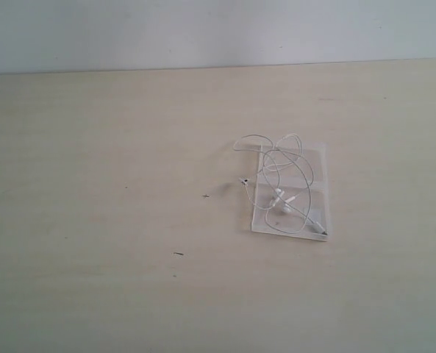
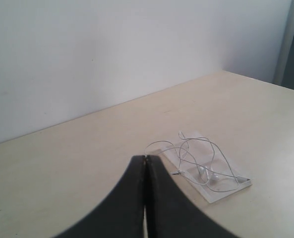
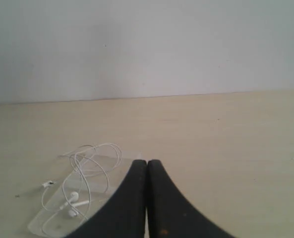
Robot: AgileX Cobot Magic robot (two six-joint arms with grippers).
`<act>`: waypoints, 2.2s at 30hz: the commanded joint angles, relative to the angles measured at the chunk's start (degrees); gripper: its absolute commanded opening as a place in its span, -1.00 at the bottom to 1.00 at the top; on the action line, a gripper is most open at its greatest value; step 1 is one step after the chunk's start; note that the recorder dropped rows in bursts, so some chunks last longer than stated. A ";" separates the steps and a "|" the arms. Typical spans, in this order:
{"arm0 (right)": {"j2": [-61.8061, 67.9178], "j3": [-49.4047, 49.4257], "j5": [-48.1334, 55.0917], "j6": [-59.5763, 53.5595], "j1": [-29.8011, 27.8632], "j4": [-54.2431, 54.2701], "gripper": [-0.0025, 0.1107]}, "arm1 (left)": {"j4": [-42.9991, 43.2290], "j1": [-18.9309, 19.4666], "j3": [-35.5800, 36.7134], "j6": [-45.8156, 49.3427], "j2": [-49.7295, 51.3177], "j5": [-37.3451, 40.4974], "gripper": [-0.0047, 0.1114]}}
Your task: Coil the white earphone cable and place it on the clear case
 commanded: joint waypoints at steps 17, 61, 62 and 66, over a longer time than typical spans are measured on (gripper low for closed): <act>-0.27 5.36 -4.04 -0.29 -0.32 -1.45 -0.96 | 0.15 0.03 0.26 0.26 -0.27 -0.07 -0.92; -0.27 5.36 -3.94 -0.29 -0.32 -1.23 -0.96 | 2.31 36.04 6.13 -21.31 -19.88 0.09 -0.92; -0.27 5.36 -3.94 -0.29 -0.32 -1.23 -0.96 | 2.43 36.02 6.13 -20.81 -19.88 0.09 -0.92; -0.27 5.36 -3.94 -0.29 -0.32 -1.23 -0.96 | 2.55 36.02 6.13 -20.81 -19.88 0.09 -0.92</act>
